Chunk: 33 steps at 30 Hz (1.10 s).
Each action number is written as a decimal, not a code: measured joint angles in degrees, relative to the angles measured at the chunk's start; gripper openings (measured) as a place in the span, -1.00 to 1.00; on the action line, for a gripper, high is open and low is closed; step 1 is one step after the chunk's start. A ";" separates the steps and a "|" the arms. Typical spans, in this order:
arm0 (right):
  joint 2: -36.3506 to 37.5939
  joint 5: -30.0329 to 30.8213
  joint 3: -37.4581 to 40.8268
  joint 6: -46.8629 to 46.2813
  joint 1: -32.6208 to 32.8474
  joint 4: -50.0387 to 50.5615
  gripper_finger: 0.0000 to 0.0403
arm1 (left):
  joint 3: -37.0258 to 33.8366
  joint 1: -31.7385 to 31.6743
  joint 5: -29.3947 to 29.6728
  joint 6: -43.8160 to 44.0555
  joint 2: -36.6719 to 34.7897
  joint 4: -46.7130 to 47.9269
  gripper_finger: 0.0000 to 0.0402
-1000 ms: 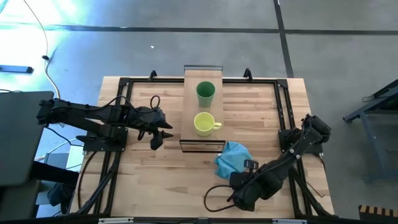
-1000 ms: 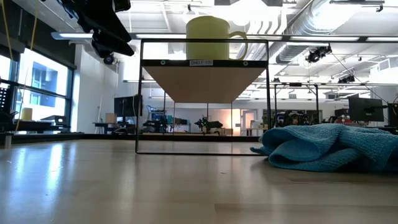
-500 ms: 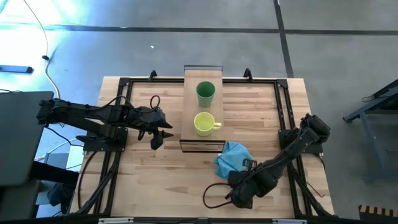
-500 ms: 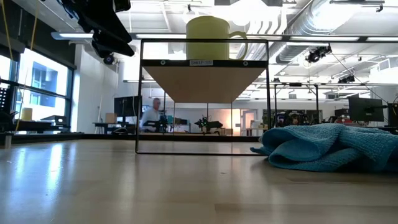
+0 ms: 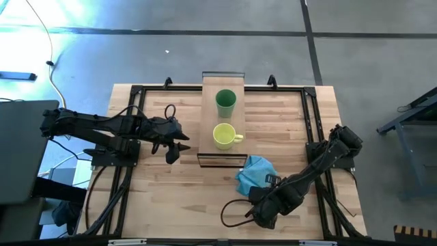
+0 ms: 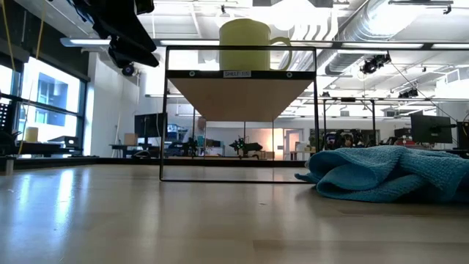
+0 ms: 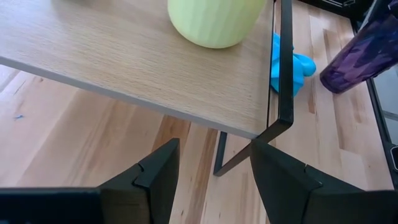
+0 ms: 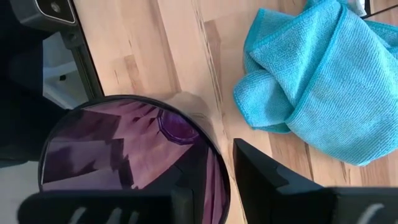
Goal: Stack small to large cups/mugs on shelf
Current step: Put the violet cup on the shelf
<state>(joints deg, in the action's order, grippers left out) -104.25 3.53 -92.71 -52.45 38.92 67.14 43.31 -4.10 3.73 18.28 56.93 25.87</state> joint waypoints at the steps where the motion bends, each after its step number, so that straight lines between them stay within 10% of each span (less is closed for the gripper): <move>1: 0.00 0.00 0.00 -0.02 0.00 0.02 -0.68 | 0.00 0.02 0.00 0.00 0.00 0.00 -0.08; 18: 0.09 -5.43 -1.32 0.99 -0.97 2.30 -0.99 | 0.02 0.00 0.00 -0.35 0.00 0.04 -0.08; 33: 0.09 -5.66 -23.10 -2.14 -4.91 21.92 -1.00 | 0.00 0.02 -0.02 -0.66 0.00 2.36 -0.08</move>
<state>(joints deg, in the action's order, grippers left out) -104.16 -2.13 -115.80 -54.58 34.01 89.06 43.31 -4.08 3.70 17.62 56.93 28.23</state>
